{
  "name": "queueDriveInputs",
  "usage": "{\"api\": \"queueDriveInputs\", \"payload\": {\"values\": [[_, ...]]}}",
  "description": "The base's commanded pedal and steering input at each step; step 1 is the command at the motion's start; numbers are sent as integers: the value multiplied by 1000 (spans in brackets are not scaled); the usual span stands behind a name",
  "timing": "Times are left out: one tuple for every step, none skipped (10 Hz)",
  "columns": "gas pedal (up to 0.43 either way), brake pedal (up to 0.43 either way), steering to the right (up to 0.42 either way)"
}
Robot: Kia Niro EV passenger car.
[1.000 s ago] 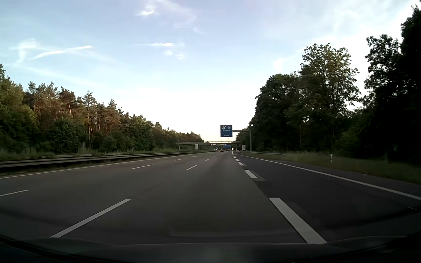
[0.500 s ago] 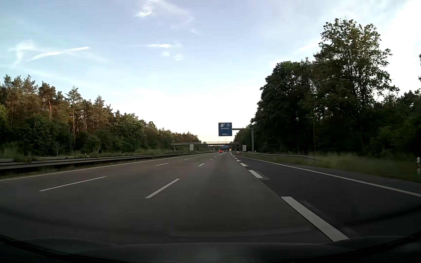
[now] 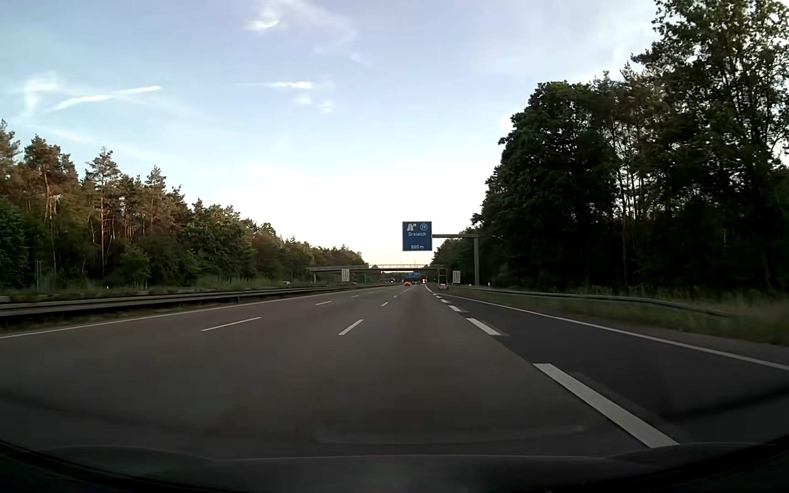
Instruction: Follow the waypoints while adhering to traffic rules and regulations
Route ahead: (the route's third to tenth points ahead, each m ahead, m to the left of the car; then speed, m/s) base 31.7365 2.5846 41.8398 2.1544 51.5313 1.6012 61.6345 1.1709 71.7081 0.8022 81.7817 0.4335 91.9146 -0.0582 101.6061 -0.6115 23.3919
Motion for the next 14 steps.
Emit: {"api": "queueDriveInputs", "payload": {"values": [[110, 0, 6], [110, 0, 6], [110, 0, 5], [110, 0, 4], [98, 0, 4], [87, 0, 3], [87, 0, 3], [79, 0, 3], [79, 0, 3], [79, 0, 3], [79, 0, 3], [79, 0, 3], [79, 0, 2], [79, 0, 2]]}}
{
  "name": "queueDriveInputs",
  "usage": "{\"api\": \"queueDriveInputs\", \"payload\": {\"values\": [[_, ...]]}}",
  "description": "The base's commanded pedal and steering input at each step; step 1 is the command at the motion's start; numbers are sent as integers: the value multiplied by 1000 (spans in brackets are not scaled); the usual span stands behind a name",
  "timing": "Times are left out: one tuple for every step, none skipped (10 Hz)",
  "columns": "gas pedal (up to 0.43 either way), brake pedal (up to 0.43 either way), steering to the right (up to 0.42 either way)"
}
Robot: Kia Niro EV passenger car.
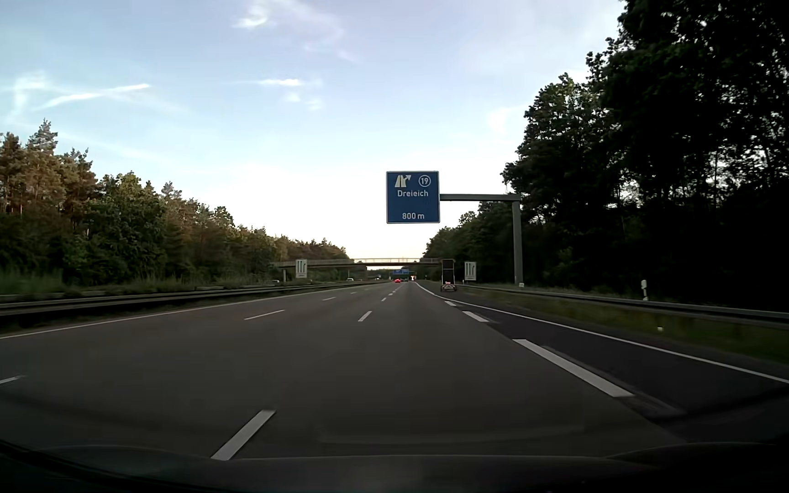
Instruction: Follow the waypoints while adhering to traffic rules and regulations
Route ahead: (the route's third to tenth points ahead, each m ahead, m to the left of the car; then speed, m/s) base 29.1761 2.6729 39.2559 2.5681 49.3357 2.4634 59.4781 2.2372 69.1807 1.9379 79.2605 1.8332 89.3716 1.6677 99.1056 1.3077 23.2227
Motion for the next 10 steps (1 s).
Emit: {"api": "queueDriveInputs", "payload": {"values": [[79, 0, 2], [79, 0, 2], [79, 0, 2], [79, 0, 2], [79, 0, 2], [79, 0, 2], [79, 0, 2], [79, 0, 2], [79, 0, 2], [79, 0, 1]]}}
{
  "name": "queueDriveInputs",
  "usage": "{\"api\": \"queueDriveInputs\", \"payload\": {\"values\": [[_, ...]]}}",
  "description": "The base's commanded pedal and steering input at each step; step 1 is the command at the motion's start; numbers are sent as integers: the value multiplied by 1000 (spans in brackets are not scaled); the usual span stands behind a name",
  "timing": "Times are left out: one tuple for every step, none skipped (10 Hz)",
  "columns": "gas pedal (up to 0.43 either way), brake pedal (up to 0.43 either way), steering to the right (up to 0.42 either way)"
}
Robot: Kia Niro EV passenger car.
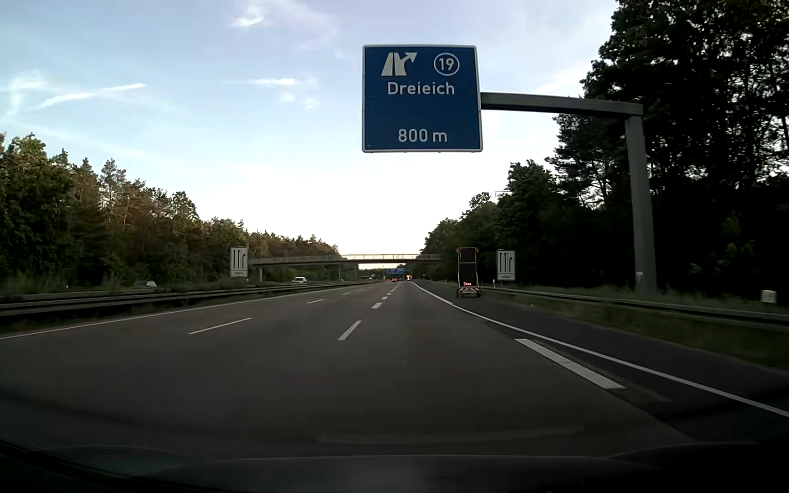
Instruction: Follow the waypoints while adhering to traffic rules and regulations
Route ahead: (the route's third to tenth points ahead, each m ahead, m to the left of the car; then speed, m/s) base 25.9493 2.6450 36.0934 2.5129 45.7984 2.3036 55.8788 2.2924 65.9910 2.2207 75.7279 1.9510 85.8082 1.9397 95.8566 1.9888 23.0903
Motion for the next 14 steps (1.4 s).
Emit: {"api": "queueDriveInputs", "payload": {"values": [[79, 0, 1], [79, 0, 1], [79, 0, 1], [79, 0, 1], [79, 0, 1], [79, 0, 1], [79, 0, 0], [79, 0, 0], [79, 0, 0], [79, 0, -1], [79, 0, -1], [79, 0, -2], [79, 0, -3], [79, 0, -5]]}}
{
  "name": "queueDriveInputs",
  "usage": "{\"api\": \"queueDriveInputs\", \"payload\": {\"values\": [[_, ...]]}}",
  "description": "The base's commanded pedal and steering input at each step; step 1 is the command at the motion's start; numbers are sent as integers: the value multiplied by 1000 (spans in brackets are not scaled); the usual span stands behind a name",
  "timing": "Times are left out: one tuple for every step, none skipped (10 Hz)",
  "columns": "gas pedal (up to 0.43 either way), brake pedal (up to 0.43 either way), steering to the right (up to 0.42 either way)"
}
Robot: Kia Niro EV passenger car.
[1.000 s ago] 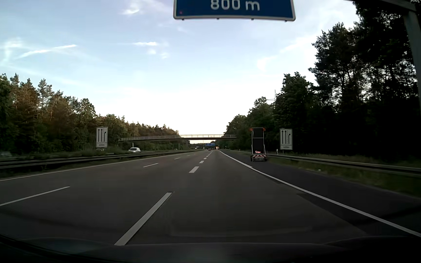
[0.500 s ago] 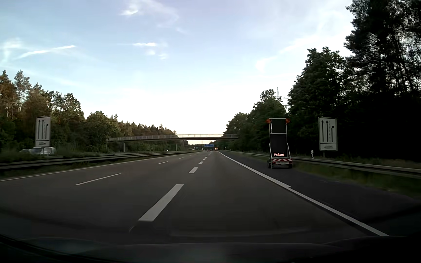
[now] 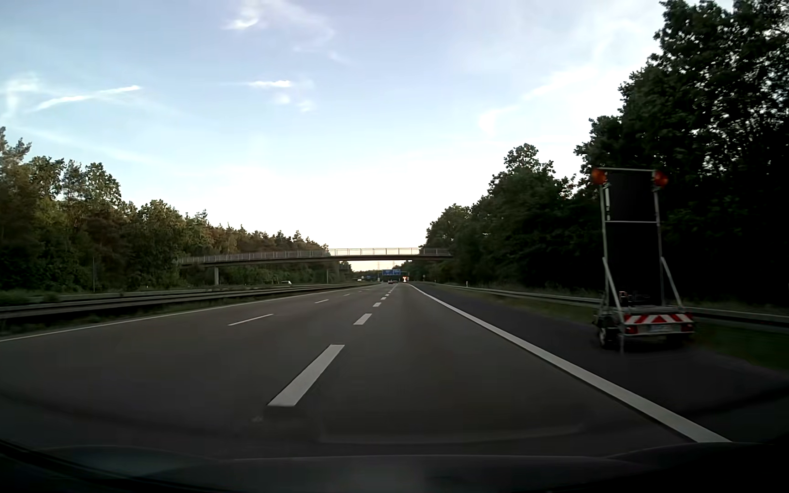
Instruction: Follow the waypoints while adhering to traffic rules and regulations
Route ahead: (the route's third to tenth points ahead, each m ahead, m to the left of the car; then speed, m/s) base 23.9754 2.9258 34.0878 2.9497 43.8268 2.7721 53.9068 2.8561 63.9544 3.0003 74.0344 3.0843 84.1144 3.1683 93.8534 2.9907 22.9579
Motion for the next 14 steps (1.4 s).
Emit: {"api": "queueDriveInputs", "payload": {"values": [[79, 0, -5], [87, 0, -5], [87, 0, -5], [110, 0, -5], [118, 0, -5], [130, 0, -5], [130, 0, -2], [130, 0, 2], [138, 0, 5], [138, 0, 4], [138, 0, 3], [138, 0, 2], [138, 0, 0], [138, 0, -4]]}}
